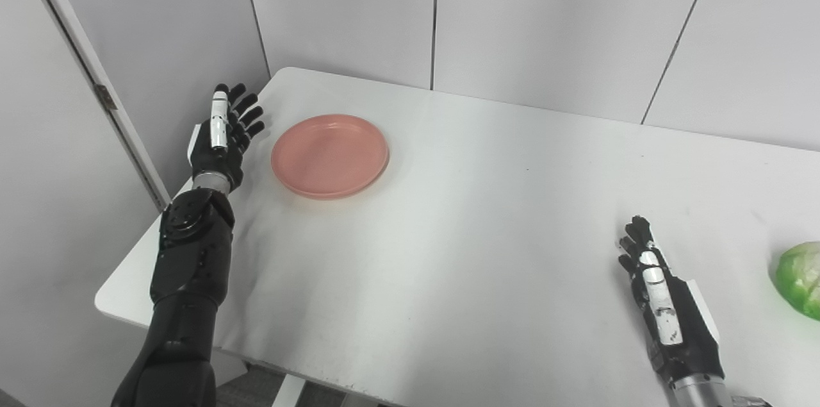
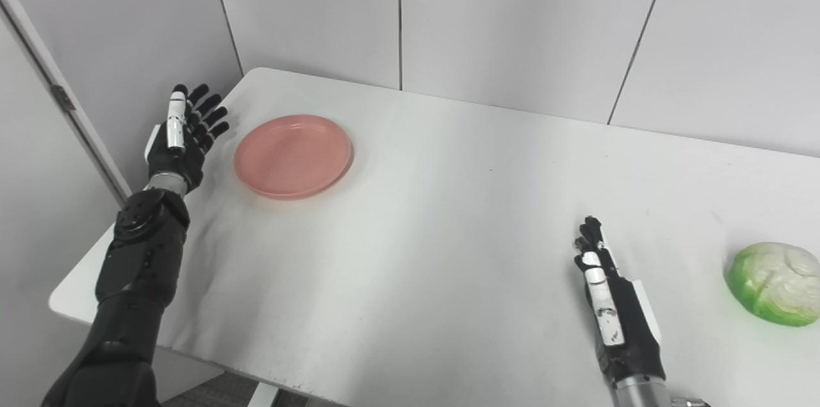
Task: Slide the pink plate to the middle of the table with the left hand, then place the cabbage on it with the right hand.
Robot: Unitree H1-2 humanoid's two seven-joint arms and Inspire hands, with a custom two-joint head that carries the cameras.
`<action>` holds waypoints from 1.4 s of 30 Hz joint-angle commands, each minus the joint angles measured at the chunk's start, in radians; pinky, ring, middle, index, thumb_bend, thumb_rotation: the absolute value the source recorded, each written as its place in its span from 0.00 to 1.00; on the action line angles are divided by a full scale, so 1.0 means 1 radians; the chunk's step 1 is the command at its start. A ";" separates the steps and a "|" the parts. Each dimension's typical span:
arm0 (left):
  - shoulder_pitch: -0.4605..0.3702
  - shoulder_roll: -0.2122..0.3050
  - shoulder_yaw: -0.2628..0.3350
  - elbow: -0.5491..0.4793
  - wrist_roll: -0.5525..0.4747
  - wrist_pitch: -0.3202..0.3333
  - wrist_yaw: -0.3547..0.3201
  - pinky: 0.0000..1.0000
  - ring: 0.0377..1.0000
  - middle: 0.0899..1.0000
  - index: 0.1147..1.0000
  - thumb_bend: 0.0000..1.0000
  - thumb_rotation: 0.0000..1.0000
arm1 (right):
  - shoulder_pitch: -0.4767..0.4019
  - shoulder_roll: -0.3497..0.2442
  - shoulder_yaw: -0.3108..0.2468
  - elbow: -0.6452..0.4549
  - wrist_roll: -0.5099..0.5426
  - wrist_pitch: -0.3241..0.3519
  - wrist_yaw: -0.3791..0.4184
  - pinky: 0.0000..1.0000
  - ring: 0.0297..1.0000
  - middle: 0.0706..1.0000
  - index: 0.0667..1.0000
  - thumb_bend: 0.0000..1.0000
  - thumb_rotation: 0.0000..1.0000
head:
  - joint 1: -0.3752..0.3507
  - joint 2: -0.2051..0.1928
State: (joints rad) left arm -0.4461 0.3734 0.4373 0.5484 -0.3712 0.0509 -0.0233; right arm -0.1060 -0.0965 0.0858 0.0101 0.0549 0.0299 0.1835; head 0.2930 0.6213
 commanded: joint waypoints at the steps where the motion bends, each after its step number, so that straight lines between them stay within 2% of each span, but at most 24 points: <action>1: -0.050 0.025 -0.001 0.004 0.008 -0.040 0.002 0.88 0.87 0.85 0.84 0.47 1.00 | 0.028 0.001 0.000 0.011 -0.001 0.020 -0.001 1.00 1.00 1.00 1.00 0.21 1.00 | -0.006 0.002; 11: -0.055 0.004 -0.013 0.116 0.007 -0.093 0.000 0.85 0.84 0.83 0.82 0.44 1.00 | 0.034 0.004 0.003 -0.013 -0.002 0.041 -0.003 1.00 1.00 1.00 1.00 0.21 1.00 | -0.010 0.010; 16: -0.059 -0.009 -0.033 0.143 0.008 -0.107 -0.004 0.84 0.83 0.82 0.81 0.46 1.00 | 0.033 0.002 0.004 -0.006 -0.003 0.029 -0.001 1.00 1.00 1.00 1.00 0.22 1.00 | -0.013 0.012; 29: -0.038 -0.084 -0.084 0.095 -0.003 -0.096 -0.018 0.85 0.85 0.83 0.82 0.46 1.00 | 0.033 0.007 0.007 -0.019 -0.011 0.045 -0.010 1.00 1.00 1.00 1.00 0.20 1.00 | -0.022 0.023; 42: 0.002 -0.170 -0.103 -0.033 -0.046 -0.014 -0.058 0.83 0.83 0.83 0.81 0.45 1.00 | 0.035 0.012 0.010 -0.029 -0.010 0.050 -0.015 1.00 1.00 1.00 1.00 0.23 1.00 | -0.044 0.036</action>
State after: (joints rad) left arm -0.4475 0.2123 0.3426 0.5262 -0.4056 0.0073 -0.0692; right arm -0.0893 -0.0898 0.0910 -0.0144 0.0470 0.0433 0.1661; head 0.2501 0.6581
